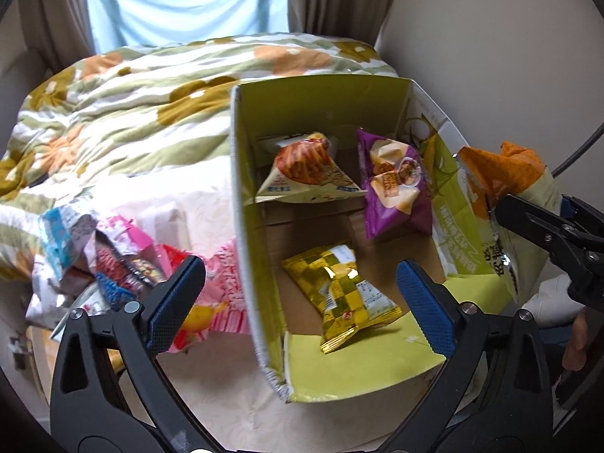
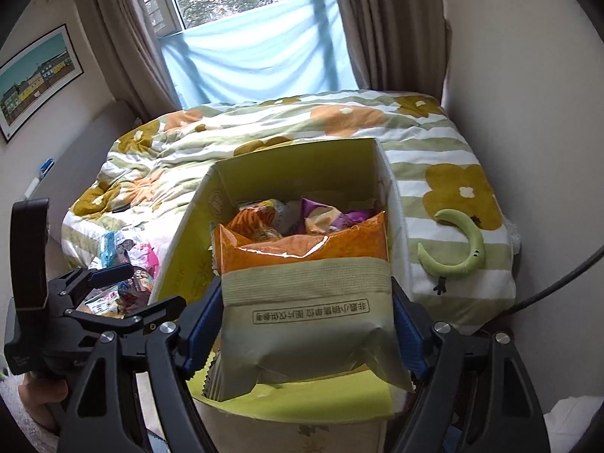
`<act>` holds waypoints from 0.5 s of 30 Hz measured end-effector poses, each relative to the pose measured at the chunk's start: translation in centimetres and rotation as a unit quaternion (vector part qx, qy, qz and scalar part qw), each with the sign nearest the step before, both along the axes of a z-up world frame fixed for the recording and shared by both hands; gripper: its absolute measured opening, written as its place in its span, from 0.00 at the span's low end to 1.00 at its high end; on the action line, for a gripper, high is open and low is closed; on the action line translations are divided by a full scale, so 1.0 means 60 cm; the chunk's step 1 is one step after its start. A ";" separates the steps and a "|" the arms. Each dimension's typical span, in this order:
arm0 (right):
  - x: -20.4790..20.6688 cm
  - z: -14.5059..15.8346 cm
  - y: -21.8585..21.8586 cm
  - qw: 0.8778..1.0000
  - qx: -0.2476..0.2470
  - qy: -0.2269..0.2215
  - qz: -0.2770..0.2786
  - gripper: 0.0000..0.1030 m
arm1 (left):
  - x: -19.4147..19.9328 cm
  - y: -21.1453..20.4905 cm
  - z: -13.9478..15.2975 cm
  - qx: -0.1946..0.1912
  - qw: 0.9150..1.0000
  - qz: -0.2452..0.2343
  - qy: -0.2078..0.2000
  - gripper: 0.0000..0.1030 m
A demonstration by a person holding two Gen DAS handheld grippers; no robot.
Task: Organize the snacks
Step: 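Carry both bags into the cardboard box and open both grippers, then grasp the white MPM bag with the left gripper while the right grasps the pale green corn bag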
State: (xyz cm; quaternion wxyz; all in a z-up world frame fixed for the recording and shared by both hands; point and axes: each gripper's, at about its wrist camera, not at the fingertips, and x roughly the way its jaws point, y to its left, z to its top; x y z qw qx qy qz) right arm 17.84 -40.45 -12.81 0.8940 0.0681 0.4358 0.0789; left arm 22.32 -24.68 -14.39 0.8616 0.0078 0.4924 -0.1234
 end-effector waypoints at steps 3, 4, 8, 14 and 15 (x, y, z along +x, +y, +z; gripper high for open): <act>0.014 -0.013 0.015 1.000 0.005 0.011 0.020 0.75 | -0.007 0.011 0.008 0.010 1.000 0.014 -0.005 0.98; 0.018 -0.017 0.018 1.000 0.006 0.014 0.023 0.75 | -0.008 0.014 0.008 0.010 1.000 0.017 -0.004 0.98; 0.033 -0.050 0.026 0.999 0.009 0.036 0.022 0.79 | -0.019 0.026 0.005 0.013 0.999 0.031 0.002 0.98; 0.024 -0.063 0.010 0.999 0.036 0.027 0.006 0.82 | -0.048 0.034 -0.002 0.023 0.999 0.041 0.002 0.98; 0.020 -0.063 0.008 0.999 0.036 0.024 0.006 0.82 | -0.053 0.034 -0.004 0.024 0.999 0.040 0.002 0.98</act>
